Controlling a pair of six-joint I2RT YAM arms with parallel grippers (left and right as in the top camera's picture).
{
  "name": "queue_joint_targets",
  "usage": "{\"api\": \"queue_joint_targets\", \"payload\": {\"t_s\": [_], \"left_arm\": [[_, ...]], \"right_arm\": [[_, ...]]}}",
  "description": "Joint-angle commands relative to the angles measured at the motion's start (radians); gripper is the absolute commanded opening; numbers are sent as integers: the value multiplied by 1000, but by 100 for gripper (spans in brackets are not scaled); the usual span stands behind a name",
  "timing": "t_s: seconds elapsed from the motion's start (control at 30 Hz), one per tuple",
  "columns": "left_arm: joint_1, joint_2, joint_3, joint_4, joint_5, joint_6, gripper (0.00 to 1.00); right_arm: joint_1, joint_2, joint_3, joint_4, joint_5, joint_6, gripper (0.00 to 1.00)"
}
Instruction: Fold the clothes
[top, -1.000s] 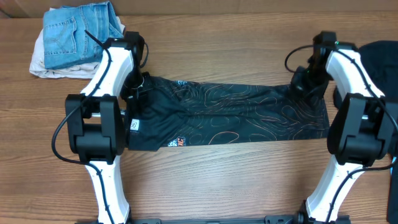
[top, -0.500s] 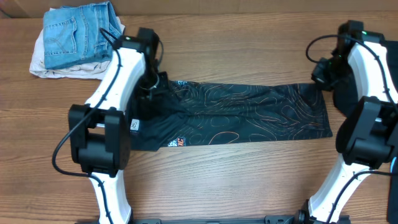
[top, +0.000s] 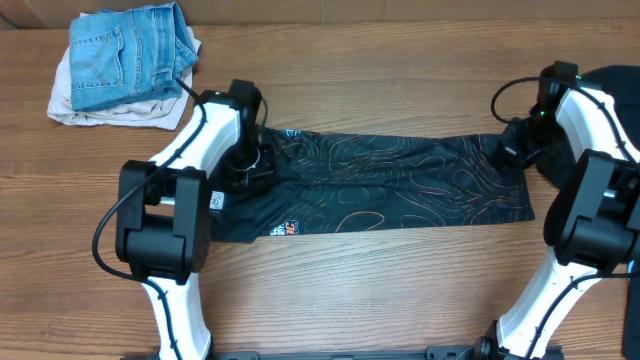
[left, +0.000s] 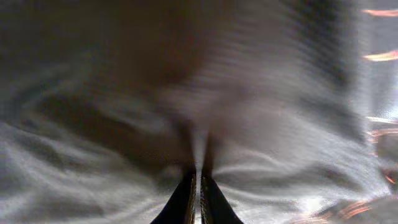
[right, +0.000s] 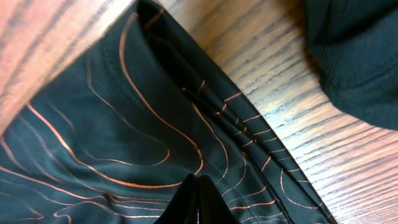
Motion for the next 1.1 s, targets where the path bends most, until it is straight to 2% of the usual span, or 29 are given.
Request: {"api": "queue_joint_targets", "payload": {"t_s": [0.0, 0.3, 0.53, 0.77, 1.07], "left_arm": [[26, 6, -42, 21, 11, -14, 8], [74, 6, -115, 94, 10, -18, 10], [116, 6, -135, 98, -10, -22, 10], [178, 6, -137, 89, -82, -21, 8], [272, 6, -137, 82, -88, -14, 8]], "right_arm": [[3, 2, -13, 8, -2, 1, 6], [4, 2, -50, 52, -10, 1, 6], [4, 2, -129, 139, -26, 1, 6], [3, 2, -135, 182, -27, 0, 4], [45, 2, -135, 231, -45, 0, 5]]}}
